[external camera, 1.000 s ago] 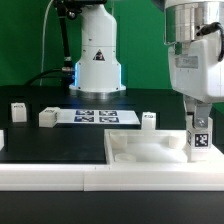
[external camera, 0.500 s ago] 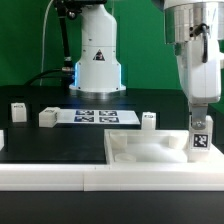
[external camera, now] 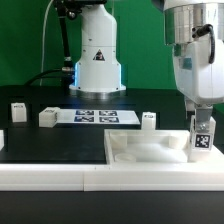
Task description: Assemble one leg
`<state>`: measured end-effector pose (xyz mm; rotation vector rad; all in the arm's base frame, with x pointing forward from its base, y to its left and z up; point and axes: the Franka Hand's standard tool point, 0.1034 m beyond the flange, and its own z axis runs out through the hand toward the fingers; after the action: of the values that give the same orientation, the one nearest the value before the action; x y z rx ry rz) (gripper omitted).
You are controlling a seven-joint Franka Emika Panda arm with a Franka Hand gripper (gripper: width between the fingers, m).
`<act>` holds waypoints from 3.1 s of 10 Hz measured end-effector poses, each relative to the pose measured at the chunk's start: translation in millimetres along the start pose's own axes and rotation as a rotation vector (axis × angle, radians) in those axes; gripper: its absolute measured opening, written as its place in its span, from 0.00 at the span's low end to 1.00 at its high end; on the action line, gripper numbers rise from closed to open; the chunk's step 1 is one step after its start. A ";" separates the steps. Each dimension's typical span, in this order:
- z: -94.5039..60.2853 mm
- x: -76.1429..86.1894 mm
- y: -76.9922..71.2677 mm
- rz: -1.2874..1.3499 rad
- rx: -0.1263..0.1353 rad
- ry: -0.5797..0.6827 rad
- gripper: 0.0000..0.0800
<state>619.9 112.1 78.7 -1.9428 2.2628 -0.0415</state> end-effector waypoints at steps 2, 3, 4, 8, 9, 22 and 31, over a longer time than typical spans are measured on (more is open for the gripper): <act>-0.1 1.3 -0.5 -0.275 -0.001 0.003 0.81; -0.6 1.4 -1.3 -0.408 -0.001 0.003 0.81; -0.9 1.5 -2.2 -0.514 0.000 0.003 0.81; -3.8 -3.8 -6.0 -0.921 -0.010 0.000 0.81; -4.4 -2.1 -7.5 -1.018 -0.010 0.000 0.81; 2.7 -0.3 -2.4 -1.450 -0.066 0.045 0.36; 3.1 -5.2 1.2 -0.597 -0.013 0.066 0.36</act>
Offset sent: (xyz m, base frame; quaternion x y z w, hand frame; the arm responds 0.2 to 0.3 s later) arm 0.0074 0.0078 0.0005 -0.0039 -0.0212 -0.2663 0.9637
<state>619.9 117.7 76.0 -2.5770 1.6330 -0.1615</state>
